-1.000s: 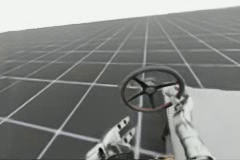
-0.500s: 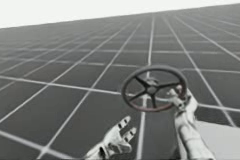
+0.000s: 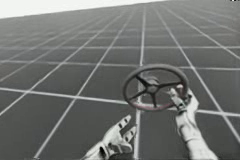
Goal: Pick up and drop off the object
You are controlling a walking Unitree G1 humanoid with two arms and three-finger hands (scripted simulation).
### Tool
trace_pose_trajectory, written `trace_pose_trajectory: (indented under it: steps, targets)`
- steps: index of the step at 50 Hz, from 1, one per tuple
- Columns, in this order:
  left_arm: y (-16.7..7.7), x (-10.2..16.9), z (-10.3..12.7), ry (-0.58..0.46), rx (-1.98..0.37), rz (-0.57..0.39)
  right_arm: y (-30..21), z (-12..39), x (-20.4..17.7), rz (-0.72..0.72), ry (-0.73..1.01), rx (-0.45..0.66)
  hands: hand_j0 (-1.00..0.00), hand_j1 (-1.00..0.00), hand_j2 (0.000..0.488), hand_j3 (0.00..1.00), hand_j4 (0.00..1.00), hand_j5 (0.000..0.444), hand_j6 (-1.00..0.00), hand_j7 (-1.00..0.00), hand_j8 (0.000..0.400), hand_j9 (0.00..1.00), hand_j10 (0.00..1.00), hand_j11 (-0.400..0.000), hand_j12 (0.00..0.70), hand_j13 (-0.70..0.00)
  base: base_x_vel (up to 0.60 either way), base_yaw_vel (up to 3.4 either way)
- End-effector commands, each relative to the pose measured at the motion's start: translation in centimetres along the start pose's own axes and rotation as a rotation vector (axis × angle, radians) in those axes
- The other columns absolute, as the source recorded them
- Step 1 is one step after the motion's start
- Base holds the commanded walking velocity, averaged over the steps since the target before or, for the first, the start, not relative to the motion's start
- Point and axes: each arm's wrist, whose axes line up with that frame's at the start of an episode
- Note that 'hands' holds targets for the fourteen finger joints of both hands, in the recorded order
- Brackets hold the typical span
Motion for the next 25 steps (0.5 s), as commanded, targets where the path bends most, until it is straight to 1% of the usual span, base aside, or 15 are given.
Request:
trace_pose_trajectory:
  steps: [1, 12, 25]
  targets:
    - [0.18, -0.28, 0.02, -0.016, -0.010, -0.008, 1.36, 0.83, -0.14, 0.036, -0.029, 0.004, 0.00, 0.00, 0.000, 1.00, 1.00, 0.000, 0.00, 0.00, 0.000, 1.00, 1.00, -0.400, 0.000, -0.700, 0.41, -0.37]
    - [0.18, -0.28, 0.02, -0.016, -0.010, -0.008, 1.36, 0.83, -0.14, 0.036, -0.029, 0.004, 0.00, 0.00, 0.000, 1.00, 1.00, 0.000, 0.00, 0.00, 0.000, 1.00, 1.00, -0.400, 0.000, -0.700, 0.36, -0.49]
    - [0.18, -0.28, 0.02, -0.016, -0.010, -0.008, 1.36, 0.83, -0.14, 0.036, -0.029, 0.004, 0.00, 0.00, 0.000, 1.00, 1.00, 0.000, 0.00, 0.00, 0.000, 1.00, 1.00, -0.400, 0.000, -0.700, 0.30, -0.62]
